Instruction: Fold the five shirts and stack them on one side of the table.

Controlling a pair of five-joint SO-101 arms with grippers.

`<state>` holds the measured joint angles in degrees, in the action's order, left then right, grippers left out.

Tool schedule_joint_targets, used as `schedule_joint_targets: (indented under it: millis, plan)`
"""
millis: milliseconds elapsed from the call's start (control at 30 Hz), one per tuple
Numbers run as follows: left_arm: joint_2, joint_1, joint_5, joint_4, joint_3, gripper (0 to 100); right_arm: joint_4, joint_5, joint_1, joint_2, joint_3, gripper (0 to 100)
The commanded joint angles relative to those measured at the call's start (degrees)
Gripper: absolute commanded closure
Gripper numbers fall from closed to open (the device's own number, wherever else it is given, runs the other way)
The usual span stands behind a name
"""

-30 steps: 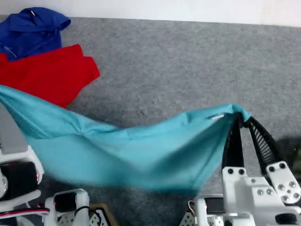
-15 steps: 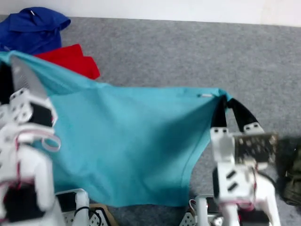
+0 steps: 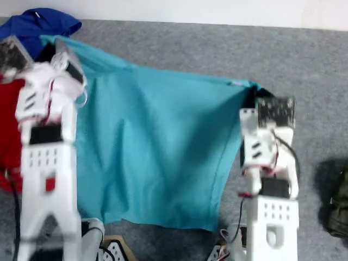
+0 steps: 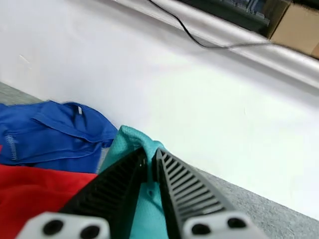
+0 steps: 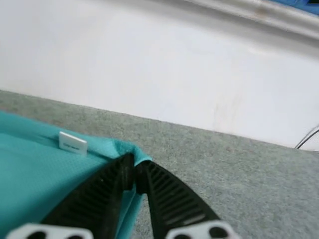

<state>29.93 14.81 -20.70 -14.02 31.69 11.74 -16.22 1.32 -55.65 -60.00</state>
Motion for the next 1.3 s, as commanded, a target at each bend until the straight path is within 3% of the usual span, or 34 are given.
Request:
schedule_joint_targets:
  millis: [0,133,367,600,700,800,1033,1267]
  plan:
    - [-10.07,-1.19,-0.35,1.76,-14.20,99,-3.30,0.62,1.71,13.93,13.85,99.1]
    - [-22.37,-2.95,-0.35,1.49,-29.85,99,-3.21,5.27,2.68,28.53,29.05,99.1]
    - [-44.62,-3.56,-0.35,1.41,-57.10,99,-3.21,5.01,2.95,51.47,53.32,99.1]
    - [-60.35,-3.82,-0.35,-4.48,-69.85,99,-2.33,5.01,2.51,62.02,61.85,99.1]
    - [-63.52,-3.65,-0.35,-8.26,-70.02,99,5.76,5.19,1.63,62.11,61.76,99.1]
    - [-63.78,-3.82,-0.26,-20.31,-70.20,99,16.75,5.27,0.31,62.02,62.20,99.1]
    - [-57.01,-5.23,-0.18,-57.76,-78.02,99,32.92,9.14,-1.71,54.90,61.76,99.1]
    - [-53.67,-5.49,-0.09,-79.47,-80.31,99,47.52,9.32,-4.35,47.08,61.67,99.1]
